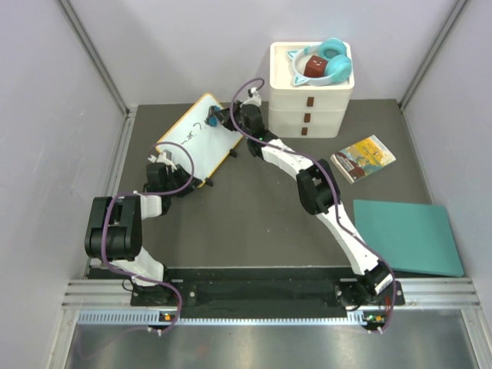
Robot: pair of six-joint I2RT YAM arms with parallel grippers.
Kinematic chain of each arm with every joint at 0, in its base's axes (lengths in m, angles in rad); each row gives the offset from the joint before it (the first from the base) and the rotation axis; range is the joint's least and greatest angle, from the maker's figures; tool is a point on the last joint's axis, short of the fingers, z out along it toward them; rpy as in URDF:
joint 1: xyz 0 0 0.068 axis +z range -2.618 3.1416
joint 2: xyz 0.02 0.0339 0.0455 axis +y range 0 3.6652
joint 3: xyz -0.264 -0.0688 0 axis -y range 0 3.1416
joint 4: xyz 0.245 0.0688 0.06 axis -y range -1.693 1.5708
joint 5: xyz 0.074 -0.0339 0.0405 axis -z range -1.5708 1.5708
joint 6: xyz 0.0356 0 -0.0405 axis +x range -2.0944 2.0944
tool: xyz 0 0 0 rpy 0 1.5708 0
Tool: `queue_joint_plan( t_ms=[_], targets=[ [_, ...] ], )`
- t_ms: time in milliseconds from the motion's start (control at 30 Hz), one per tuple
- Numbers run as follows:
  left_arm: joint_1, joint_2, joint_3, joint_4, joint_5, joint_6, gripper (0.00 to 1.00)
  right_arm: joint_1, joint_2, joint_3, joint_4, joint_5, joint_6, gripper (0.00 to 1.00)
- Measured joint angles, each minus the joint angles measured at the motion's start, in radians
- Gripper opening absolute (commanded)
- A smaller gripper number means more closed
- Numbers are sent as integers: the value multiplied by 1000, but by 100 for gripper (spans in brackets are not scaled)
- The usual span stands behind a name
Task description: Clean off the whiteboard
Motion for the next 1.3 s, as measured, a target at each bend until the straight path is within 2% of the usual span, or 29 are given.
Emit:
queue_joint_plan(
  t_ms=[100,333,433,633,900,1100,1167,1300],
  targets=[
    [0,0,0,0,0,1,0,-12,2,-6,20,-36,28,0],
    [-1,0,2,-2,3,-2,0,-47,-3,-205,289,-179,119,0],
    [-8,0,2,-2,-3,-1,0,-51,-18,-249,330,-212,116,0],
    [-16,0,4,-2,-15,4,0,-50,-66,-308,307,-221,82,0],
    [-27,0,6,-5,-24,10,0,-15,-205,-428,204,-158,-111,0],
    [-30,0,7,-8,-27,14,0,34,-248,-372,109,-63,-294,0],
    [-30,0,7,-8,-27,16,0,55,-247,-316,39,-16,-373,0],
    [-31,0,7,-8,-27,17,0,105,-211,-90,-102,71,-539,0]
  ],
)
